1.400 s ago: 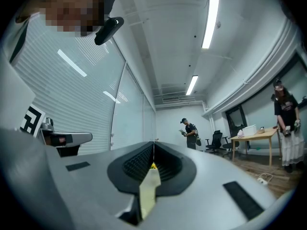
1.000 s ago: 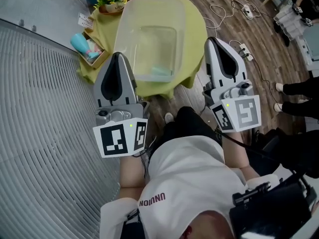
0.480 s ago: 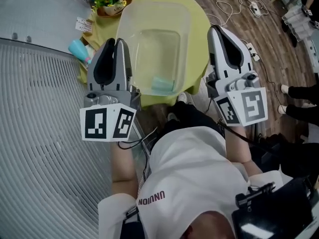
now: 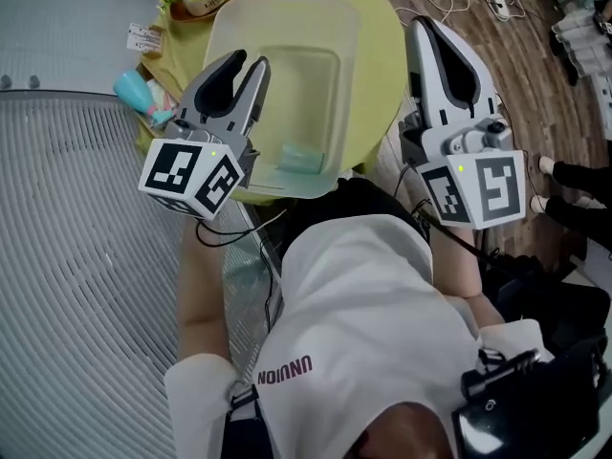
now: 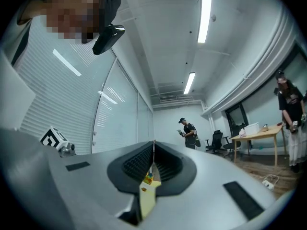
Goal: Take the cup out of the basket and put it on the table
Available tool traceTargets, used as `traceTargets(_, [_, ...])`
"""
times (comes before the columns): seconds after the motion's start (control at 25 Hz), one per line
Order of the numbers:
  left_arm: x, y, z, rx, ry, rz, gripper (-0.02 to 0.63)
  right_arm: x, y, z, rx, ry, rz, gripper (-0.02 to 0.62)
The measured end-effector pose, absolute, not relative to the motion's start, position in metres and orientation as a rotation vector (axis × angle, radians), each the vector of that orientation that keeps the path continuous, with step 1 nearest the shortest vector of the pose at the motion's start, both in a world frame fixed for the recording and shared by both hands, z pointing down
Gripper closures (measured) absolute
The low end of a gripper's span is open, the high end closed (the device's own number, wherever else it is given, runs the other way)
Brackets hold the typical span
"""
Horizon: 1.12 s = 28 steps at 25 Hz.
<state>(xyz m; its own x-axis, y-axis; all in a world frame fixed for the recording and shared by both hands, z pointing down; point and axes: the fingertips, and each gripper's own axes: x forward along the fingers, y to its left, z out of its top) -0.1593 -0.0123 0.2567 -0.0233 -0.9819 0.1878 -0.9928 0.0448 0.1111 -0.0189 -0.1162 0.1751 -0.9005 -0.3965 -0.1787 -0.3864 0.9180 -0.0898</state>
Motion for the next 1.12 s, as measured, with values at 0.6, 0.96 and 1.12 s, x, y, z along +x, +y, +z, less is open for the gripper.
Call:
traceTargets(0.6, [-0.072, -0.033, 0.382, 2.460, -1.046, 0.519, 0.396, 0.001, -0.142, 0.180, -0.920, 2.862, -0.067, 0.574])
traceTargets(0.96, [-0.052, -0.012, 0.444, 2.513, -0.788, 0.620, 0.327, 0.009, -0.138, 0.198, -1.103, 2.865, -0.058, 0.574])
traceTargets(1.12, [-0.045, 0.005, 0.464, 2.535, -0.662, 0.691, 0.324, 0.013, -0.130, 0.206, -1.185, 2.853, -0.060, 0.574])
